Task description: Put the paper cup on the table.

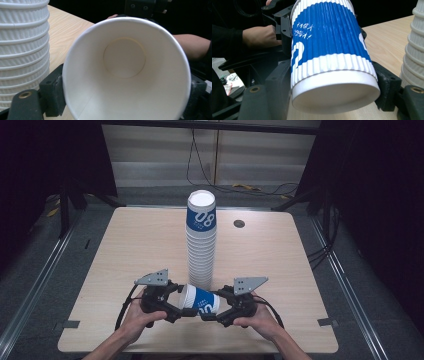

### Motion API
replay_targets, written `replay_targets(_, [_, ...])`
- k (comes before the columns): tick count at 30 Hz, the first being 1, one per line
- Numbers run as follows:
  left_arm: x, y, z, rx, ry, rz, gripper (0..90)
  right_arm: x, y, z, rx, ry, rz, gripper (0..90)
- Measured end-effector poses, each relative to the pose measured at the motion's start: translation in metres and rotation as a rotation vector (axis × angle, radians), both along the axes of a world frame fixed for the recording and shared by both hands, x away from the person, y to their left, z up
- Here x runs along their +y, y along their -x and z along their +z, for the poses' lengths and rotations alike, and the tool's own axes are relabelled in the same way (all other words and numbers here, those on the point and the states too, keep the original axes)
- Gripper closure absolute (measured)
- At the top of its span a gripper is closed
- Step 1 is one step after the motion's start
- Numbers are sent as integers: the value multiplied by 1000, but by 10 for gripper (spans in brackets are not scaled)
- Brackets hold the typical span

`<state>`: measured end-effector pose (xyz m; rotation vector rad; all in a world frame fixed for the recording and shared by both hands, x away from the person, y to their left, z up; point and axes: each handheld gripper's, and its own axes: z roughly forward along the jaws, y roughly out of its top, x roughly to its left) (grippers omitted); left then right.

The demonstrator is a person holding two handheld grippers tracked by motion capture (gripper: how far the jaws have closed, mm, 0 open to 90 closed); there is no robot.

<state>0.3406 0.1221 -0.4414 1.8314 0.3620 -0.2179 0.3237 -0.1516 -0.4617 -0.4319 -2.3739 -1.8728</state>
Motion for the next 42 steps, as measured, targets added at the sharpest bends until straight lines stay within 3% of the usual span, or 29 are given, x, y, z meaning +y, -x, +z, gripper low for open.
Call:
replay_targets(4, [1, -2, 0, 9, 26, -13, 175, 0, 0, 0, 27, -4, -3, 274])
replay_targets(13, [2, -3, 0, 8, 13, -5, 177, 2, -1, -2, 43, 9, -16, 258])
replay_targets(18, [4, -3, 5, -11, 6, 4, 177, 4, 3, -4, 54, 42, -56, 174])
replay_targets(26, [9, -4, 8, -14, 3, 24, 176, 5, 3, -4, 38, 76, -75, 146])
replay_targets(29, [14, -6, 10, 4, 28, 31, 175, 2, 2, -5, 34, 94, -103, 143])
replay_targets(37, [21, -7, 15, 7, -25, 62, 175, 0, 2, -5, 30, 127, -130, 148])
replay_targets(42, [27, -8, 19, -19, -79, 90, 175, -9, 4, -1, 33, 155, -171, 155])
